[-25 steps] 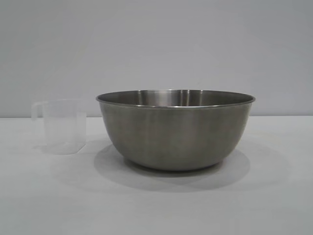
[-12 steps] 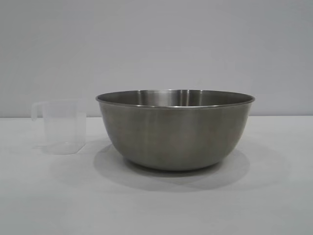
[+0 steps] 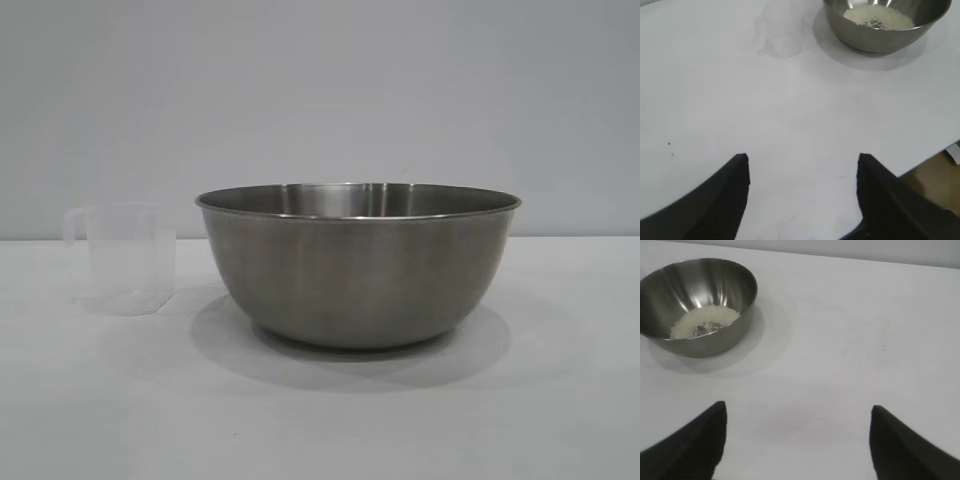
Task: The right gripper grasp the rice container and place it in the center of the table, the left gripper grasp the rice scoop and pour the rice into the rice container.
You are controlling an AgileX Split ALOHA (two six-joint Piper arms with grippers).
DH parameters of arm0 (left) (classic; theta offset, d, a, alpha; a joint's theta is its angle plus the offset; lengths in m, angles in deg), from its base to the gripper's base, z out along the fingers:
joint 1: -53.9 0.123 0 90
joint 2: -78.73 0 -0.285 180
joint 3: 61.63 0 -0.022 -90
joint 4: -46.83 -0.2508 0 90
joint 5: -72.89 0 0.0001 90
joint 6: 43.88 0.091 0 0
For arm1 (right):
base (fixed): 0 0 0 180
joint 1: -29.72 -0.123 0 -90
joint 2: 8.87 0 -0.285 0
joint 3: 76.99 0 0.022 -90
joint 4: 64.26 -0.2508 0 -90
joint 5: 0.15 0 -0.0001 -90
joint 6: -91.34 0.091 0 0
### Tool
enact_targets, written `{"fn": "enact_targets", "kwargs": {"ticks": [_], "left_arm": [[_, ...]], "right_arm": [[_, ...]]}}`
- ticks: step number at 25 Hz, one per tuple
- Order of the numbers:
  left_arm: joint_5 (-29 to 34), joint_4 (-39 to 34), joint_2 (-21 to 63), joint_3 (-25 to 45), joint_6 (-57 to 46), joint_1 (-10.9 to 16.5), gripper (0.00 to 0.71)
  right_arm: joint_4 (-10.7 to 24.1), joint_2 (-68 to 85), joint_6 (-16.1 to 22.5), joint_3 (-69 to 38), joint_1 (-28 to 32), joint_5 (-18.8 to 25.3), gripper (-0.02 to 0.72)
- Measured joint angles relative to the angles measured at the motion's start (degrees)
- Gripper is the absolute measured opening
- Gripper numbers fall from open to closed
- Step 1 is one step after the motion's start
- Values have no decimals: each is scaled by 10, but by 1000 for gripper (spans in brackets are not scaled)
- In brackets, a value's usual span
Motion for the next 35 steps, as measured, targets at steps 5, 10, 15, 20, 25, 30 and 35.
{"fn": "enact_targets", "kwargs": {"ticks": [5,10,15,20,25,30,35], "left_arm": [[0,0,0,0,-1,0,398],[0,0,0,0,-1,0,398],[0,0,0,0,-1,63,398],[-1,0,1,0,-1,186,398],[-1,0,22,0,-1,243,398],[-1,0,22,0,-1,246,398],[-1,0,22,0,-1,246,398]], "right_arm": [[0,0,0,0,0,0,540],[0,0,0,0,0,0,540],[0,0,0,0,0,0,540],[0,0,0,0,0,0,540],[0,0,0,0,0,0,540],[0,0,0,0,17,0,540],[0,0,0,0,68,0,540]]}}
